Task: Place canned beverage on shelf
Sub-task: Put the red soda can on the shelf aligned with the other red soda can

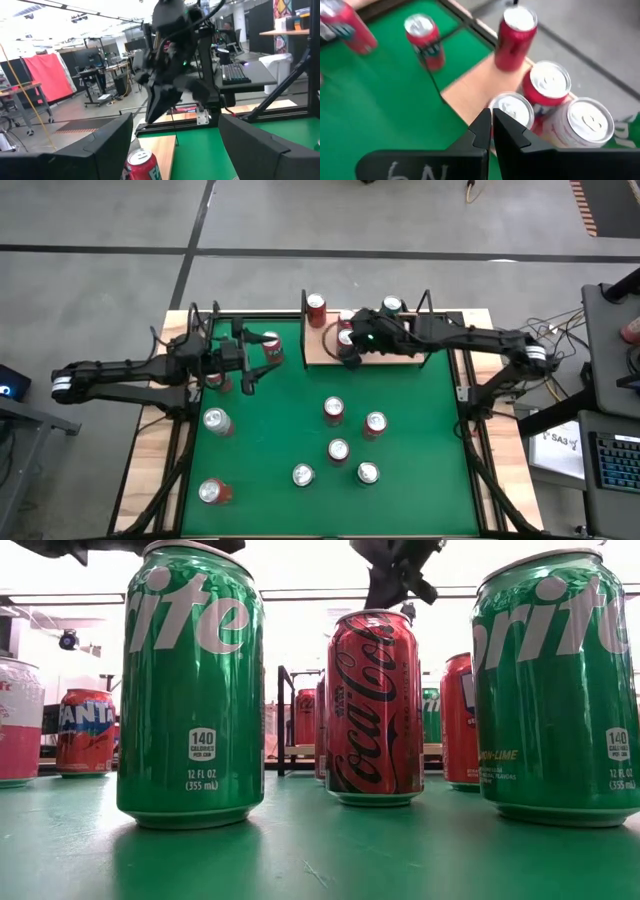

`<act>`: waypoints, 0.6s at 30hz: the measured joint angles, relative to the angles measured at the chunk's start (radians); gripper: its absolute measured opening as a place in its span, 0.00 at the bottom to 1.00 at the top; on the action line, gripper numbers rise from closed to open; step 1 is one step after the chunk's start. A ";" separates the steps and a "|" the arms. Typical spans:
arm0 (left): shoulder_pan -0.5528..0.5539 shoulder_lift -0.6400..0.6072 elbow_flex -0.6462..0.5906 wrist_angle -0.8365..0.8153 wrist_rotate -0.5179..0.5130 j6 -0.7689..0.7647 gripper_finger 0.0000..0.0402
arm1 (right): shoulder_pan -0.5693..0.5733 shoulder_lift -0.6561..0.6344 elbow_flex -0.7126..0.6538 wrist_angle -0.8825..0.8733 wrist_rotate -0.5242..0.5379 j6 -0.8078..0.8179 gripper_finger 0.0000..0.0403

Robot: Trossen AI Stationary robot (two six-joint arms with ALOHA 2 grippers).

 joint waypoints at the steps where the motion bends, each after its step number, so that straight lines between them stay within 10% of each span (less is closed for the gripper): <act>1: 0.000 -0.001 0.004 -0.006 0.000 0.002 0.69 | -0.014 0.016 0.016 -0.026 -0.013 -0.002 0.02; 18: 0.000 -0.005 0.011 -0.034 -0.001 0.031 0.69 | -0.132 0.161 0.070 -0.131 -0.050 0.007 0.02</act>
